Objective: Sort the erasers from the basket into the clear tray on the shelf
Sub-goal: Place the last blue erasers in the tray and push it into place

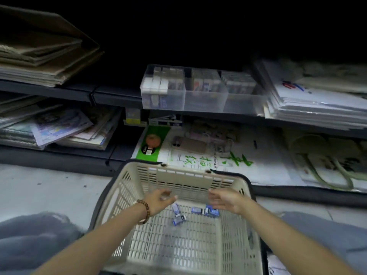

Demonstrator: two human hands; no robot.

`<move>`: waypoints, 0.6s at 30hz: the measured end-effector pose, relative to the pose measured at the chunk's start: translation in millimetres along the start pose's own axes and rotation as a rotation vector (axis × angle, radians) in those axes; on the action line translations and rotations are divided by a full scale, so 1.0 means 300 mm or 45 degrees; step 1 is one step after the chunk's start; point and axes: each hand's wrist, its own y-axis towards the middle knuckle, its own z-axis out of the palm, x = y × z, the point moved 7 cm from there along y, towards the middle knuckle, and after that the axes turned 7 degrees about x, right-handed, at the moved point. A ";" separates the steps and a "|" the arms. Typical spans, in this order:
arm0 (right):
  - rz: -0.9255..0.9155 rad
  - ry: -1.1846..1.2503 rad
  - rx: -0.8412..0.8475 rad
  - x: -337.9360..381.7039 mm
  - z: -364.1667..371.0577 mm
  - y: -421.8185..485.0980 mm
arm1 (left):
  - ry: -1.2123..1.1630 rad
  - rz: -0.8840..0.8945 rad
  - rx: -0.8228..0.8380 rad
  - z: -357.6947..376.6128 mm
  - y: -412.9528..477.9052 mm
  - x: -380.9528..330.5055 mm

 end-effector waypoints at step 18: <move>0.002 -0.788 -0.591 -0.339 -0.055 0.367 | -0.459 -0.388 -0.088 0.326 0.336 0.410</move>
